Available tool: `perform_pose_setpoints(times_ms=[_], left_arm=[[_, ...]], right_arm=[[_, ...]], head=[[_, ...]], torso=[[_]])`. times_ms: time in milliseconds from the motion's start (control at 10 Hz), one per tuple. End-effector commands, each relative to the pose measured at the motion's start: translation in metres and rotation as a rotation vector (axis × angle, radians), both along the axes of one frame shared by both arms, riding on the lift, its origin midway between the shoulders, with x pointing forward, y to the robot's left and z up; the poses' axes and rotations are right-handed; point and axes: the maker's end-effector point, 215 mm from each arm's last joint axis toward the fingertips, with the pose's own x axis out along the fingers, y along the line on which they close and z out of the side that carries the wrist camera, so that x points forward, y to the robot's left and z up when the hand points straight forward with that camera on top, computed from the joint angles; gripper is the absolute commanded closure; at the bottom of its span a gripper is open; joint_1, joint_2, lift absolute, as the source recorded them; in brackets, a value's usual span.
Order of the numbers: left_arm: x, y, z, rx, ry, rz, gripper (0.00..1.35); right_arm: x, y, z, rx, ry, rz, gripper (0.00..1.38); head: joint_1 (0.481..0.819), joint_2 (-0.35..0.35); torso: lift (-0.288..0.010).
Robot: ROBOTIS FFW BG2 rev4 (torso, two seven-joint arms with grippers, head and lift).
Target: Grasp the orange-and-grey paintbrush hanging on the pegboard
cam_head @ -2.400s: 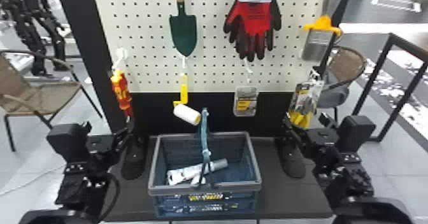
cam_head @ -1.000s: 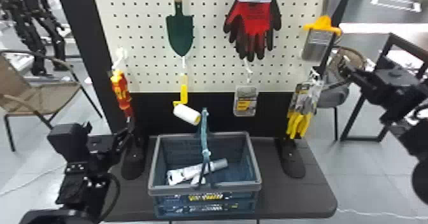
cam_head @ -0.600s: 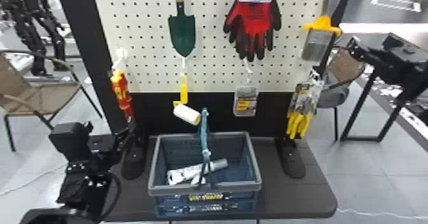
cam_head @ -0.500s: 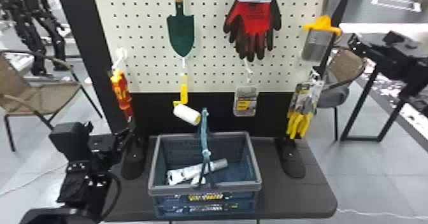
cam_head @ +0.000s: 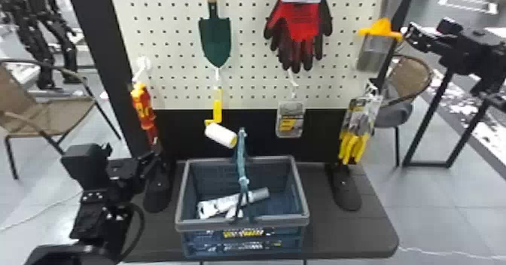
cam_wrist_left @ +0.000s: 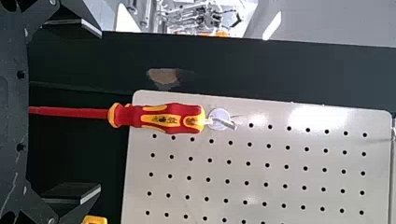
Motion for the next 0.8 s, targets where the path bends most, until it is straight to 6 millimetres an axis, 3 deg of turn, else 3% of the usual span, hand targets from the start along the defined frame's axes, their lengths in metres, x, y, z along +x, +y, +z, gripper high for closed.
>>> perform_pose_setpoints(times_ms=[0,300,700], left_arm=[[0.0,0.001,-0.001,0.0,0.002,0.001,0.15],[0.0,-0.001,-0.001,0.0,0.003,-0.001,0.15],[0.0,-0.001,-0.004,-0.002,0.008,-0.002,0.15]], right_arm=[[0.004,0.011,0.002,-0.038,0.014,0.026,0.11],[0.014,0.04,0.01,-0.105,0.02,0.099,0.11],[0.02,0.061,0.012,-0.118,0.034,0.167,0.11]], head=[[0.549,0.0],[0.549,0.0],[0.549,0.0]], torso=[[-0.1],[-0.1],[-0.1]])
